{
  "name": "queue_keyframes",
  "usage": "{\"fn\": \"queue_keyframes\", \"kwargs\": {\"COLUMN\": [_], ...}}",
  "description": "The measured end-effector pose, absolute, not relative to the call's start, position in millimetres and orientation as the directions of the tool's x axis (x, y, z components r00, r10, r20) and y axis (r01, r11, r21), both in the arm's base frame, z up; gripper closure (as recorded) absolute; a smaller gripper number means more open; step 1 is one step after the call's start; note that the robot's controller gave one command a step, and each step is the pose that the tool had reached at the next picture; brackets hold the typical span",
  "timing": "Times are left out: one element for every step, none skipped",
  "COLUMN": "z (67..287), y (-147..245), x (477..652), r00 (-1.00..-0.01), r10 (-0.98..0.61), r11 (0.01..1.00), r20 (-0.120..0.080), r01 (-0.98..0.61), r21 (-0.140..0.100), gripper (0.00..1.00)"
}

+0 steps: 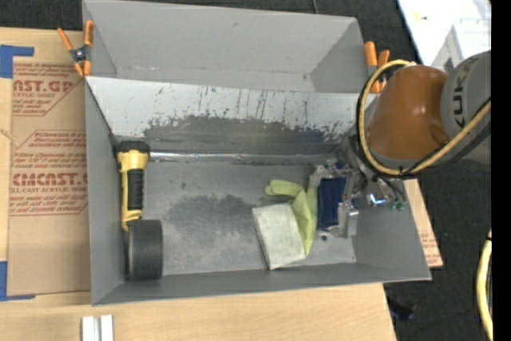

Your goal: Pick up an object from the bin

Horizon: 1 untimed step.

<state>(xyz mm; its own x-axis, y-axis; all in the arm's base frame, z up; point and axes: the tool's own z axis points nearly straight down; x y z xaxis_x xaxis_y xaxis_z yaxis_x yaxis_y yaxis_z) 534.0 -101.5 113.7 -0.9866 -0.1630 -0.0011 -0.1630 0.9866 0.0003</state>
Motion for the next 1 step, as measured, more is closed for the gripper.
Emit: {"fn": "queue_keyframes", "kwargs": {"z": [97.2], "y": [-86.8], "x": [557.3], "r00": [-0.914], "r10": [-0.406], "r11": [0.914], "r20": [-0.005], "r01": [-0.406], "r21": [-0.003], "gripper": [0.0]}}
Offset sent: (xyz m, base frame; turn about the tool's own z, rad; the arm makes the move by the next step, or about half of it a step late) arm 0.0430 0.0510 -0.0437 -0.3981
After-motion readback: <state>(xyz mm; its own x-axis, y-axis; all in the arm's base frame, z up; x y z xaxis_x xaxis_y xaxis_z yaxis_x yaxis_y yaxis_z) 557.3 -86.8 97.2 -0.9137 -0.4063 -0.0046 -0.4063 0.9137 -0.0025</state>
